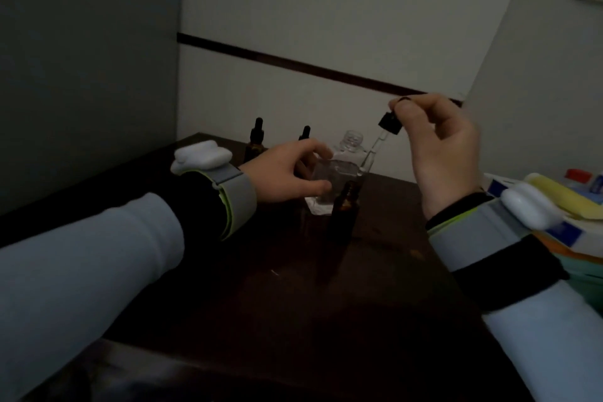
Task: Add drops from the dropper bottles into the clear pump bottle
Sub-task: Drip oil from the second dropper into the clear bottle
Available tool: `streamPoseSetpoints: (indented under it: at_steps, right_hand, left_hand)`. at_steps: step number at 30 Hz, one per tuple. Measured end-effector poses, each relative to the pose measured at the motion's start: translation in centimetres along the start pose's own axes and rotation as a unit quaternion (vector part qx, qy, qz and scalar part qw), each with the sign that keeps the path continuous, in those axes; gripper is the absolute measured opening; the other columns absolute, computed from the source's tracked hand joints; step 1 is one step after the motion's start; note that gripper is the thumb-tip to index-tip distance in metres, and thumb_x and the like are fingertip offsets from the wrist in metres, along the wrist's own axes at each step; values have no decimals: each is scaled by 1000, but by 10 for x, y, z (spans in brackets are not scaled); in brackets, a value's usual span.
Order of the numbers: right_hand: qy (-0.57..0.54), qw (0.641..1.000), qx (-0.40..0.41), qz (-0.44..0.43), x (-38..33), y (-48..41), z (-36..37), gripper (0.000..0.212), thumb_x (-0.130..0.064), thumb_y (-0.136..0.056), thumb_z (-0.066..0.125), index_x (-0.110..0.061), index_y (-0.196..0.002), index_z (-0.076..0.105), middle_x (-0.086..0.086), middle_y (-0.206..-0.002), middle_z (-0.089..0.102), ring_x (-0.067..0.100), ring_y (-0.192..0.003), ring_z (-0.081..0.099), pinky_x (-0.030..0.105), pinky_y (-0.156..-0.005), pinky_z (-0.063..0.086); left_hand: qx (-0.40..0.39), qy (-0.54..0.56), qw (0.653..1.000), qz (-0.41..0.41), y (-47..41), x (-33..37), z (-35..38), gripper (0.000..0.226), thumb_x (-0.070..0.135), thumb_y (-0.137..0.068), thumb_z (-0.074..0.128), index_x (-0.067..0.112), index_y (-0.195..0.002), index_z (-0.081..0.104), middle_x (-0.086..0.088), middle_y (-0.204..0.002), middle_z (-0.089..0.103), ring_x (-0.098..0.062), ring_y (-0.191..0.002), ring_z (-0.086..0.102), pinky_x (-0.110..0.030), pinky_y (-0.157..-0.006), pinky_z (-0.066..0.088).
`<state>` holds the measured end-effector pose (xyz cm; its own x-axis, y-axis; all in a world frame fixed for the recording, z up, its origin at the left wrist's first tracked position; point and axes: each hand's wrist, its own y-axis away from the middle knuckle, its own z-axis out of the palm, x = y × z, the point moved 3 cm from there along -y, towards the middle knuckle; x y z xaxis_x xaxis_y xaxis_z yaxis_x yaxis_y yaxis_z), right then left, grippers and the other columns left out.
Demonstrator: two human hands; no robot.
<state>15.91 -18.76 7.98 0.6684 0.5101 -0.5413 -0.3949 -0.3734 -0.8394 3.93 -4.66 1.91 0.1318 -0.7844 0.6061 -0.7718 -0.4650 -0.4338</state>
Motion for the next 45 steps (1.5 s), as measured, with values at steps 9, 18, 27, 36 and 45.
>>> streamPoseSetpoints:
  at_steps: [9, 18, 27, 36, 45]
  right_hand:
    - [50, 997, -63, 12, 13, 5, 8, 20, -18, -85, 63, -31, -69, 60, -9, -72, 59, -4, -60, 50, 11, -58, 38]
    - [42, 997, -64, 23, 10, 6, 9, 10, -28, -78, 59, -30, -69, 61, -2, -77, 65, 1, -70, 55, 21, -66, 43]
    - [-10, 1000, -7, 2, 3, 3, 3, 4, -32, -77, 60, -31, -75, 63, -15, -75, 65, -3, -75, 57, 14, -66, 43]
    - [-37, 996, 75, -34, 3, -3, -11, 8, -30, -81, 59, -30, -87, 65, -7, -90, 66, 0, -83, 58, 10, -69, 43]
    - [98, 992, -79, 21, 16, 6, 6, 9, -13, -85, 65, -20, -80, 65, -1, -71, 57, -4, -59, 48, 7, -54, 34]
  left_hand:
    - [1, 0, 1000, 7, 1, 1, 0, 38, 31, -83, 68, 33, -115, 47, -4, -115, 56, -14, -96, 61, -23, -79, 49]
    - [-1, -3, 1000, 7, 2, 4, 0, 37, 33, -82, 69, 37, -111, 46, -3, -114, 56, -13, -95, 61, -31, -84, 52]
    - [1, 2, 1000, 10, 5, 7, 0, 37, 31, -81, 70, 36, -110, 47, -3, -111, 57, -16, -96, 61, -35, -84, 53]
    - [20, -33, 998, 43, 9, 17, -1, 43, 25, -79, 72, 25, -118, 53, 2, -107, 59, -14, -96, 60, -34, -87, 51]
    - [32, -44, 997, 50, 10, 15, -2, 44, 27, -77, 72, 26, -116, 53, 1, -105, 62, -16, -99, 59, -42, -91, 48]
